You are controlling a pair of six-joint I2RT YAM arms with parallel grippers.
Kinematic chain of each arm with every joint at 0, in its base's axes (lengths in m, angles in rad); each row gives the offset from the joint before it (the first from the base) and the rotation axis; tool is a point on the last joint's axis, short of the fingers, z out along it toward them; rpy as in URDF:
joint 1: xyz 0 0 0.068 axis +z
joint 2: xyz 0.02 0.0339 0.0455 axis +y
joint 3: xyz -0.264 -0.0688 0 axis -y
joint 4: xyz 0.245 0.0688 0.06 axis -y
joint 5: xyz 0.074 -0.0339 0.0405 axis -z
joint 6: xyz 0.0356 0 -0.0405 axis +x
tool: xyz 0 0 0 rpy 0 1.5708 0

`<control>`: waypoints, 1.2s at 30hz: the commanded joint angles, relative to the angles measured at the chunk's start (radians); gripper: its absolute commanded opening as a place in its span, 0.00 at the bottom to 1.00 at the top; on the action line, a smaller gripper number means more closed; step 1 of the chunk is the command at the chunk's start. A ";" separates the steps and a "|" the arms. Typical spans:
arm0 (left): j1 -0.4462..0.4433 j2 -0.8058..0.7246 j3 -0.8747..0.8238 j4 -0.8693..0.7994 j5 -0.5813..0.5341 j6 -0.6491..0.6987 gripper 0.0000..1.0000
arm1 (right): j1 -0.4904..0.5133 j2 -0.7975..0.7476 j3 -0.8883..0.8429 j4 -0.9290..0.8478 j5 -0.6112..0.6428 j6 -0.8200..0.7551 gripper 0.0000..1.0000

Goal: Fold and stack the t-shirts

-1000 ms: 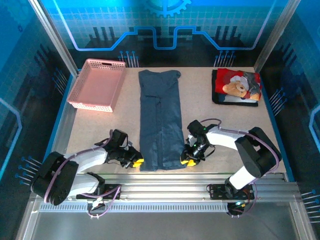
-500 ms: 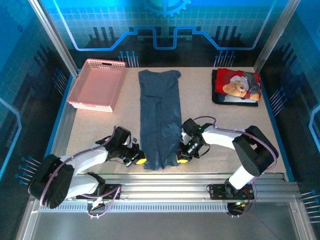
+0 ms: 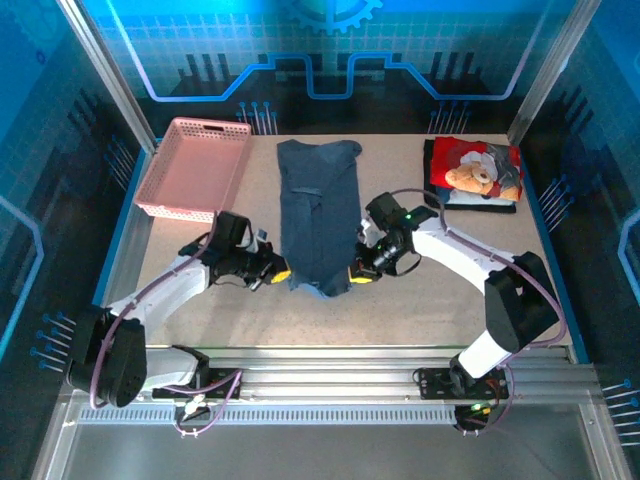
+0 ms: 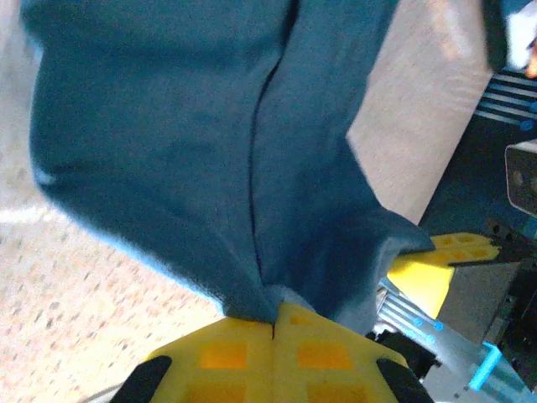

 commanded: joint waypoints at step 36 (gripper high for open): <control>0.227 0.615 0.670 -0.072 0.034 0.213 0.00 | -0.263 0.627 0.910 -0.336 0.009 -0.235 0.00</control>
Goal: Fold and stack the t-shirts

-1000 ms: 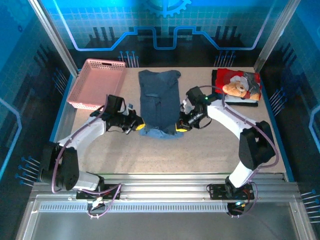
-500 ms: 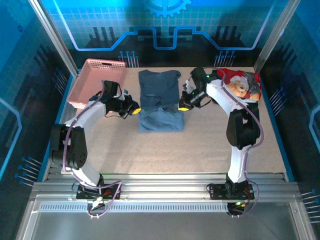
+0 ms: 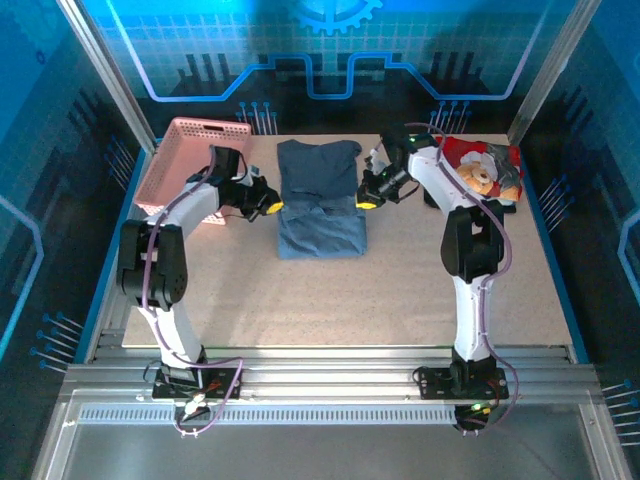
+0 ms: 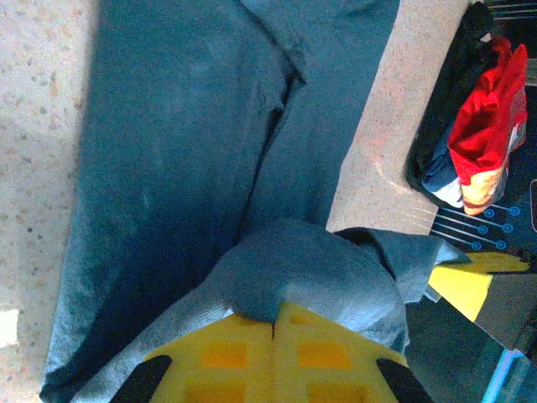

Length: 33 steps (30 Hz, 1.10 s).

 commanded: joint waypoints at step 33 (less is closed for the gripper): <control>0.086 0.119 0.739 -0.033 0.036 -0.198 0.70 | -0.138 0.067 0.600 0.070 -0.239 0.262 0.70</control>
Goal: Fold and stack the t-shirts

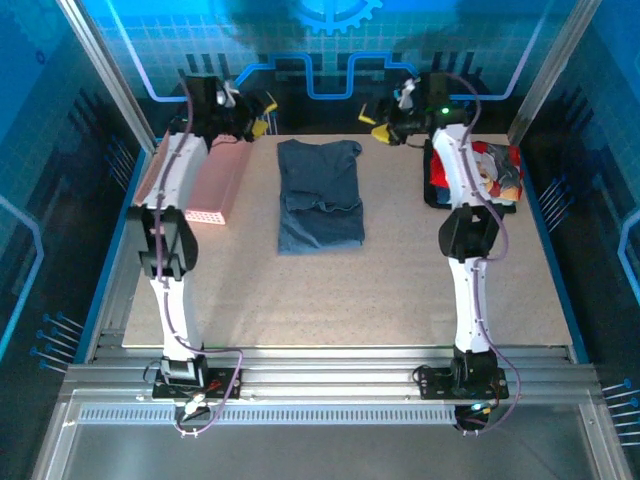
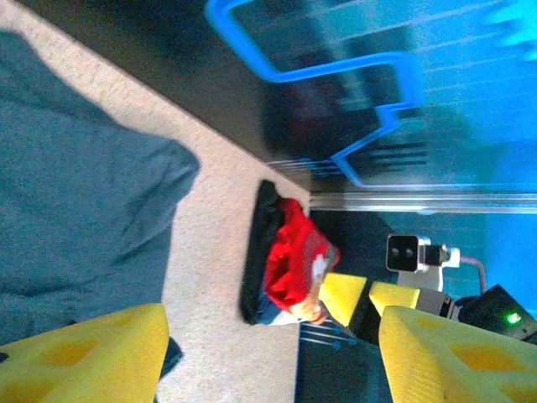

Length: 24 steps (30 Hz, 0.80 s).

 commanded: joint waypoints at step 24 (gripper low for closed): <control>-0.217 -0.106 -0.719 0.054 -0.020 0.174 0.00 | 0.243 -0.287 -1.036 0.295 0.150 -0.021 0.00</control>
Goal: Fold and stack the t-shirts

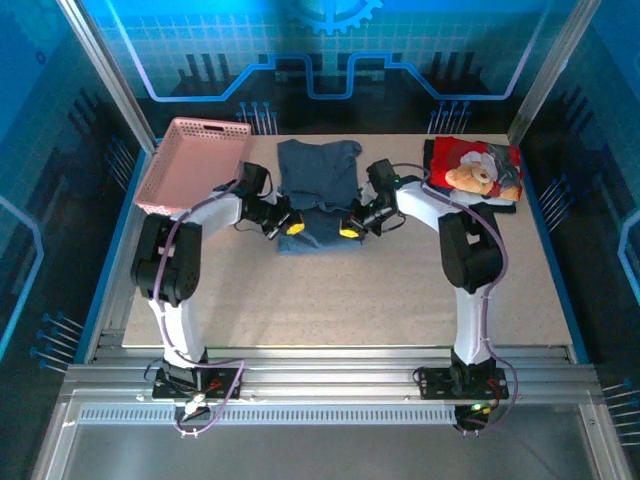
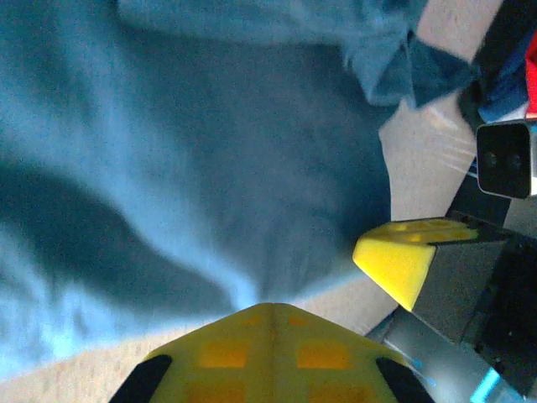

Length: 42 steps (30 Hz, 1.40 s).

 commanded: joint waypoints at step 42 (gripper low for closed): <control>0.038 -0.251 -0.340 0.254 -0.059 -0.047 0.57 | -0.018 -0.130 -0.248 0.190 0.021 0.043 0.32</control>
